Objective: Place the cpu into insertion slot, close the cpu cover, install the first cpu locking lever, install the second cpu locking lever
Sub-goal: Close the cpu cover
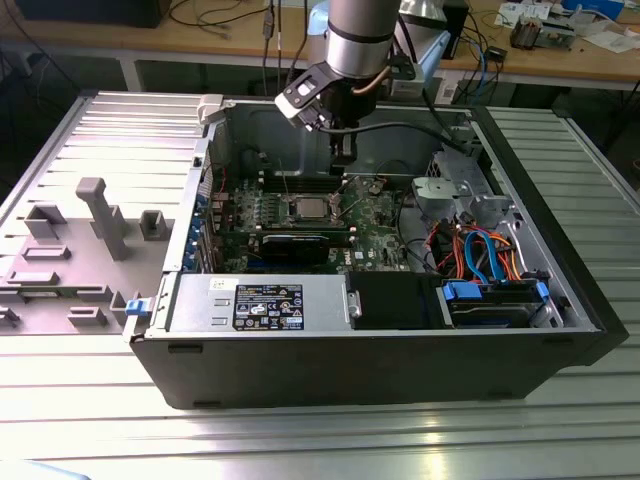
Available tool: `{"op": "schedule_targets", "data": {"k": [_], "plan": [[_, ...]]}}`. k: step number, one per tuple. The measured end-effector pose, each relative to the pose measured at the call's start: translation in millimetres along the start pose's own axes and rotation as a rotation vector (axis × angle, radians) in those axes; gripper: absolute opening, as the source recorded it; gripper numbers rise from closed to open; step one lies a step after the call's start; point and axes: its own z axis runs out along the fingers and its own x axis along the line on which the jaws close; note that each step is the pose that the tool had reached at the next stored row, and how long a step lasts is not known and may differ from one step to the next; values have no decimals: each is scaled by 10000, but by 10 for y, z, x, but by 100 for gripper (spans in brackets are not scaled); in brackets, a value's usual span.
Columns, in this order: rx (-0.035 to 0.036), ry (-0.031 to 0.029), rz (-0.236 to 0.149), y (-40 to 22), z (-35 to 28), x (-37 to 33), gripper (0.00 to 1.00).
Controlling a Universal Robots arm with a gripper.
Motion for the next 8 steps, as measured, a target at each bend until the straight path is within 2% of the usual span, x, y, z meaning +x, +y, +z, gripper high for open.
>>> {"op": "schedule_targets", "data": {"k": [2,8], "plan": [[0,0,0,27,1,-2,11],[3,3,1,159,4,-4,11]]}}
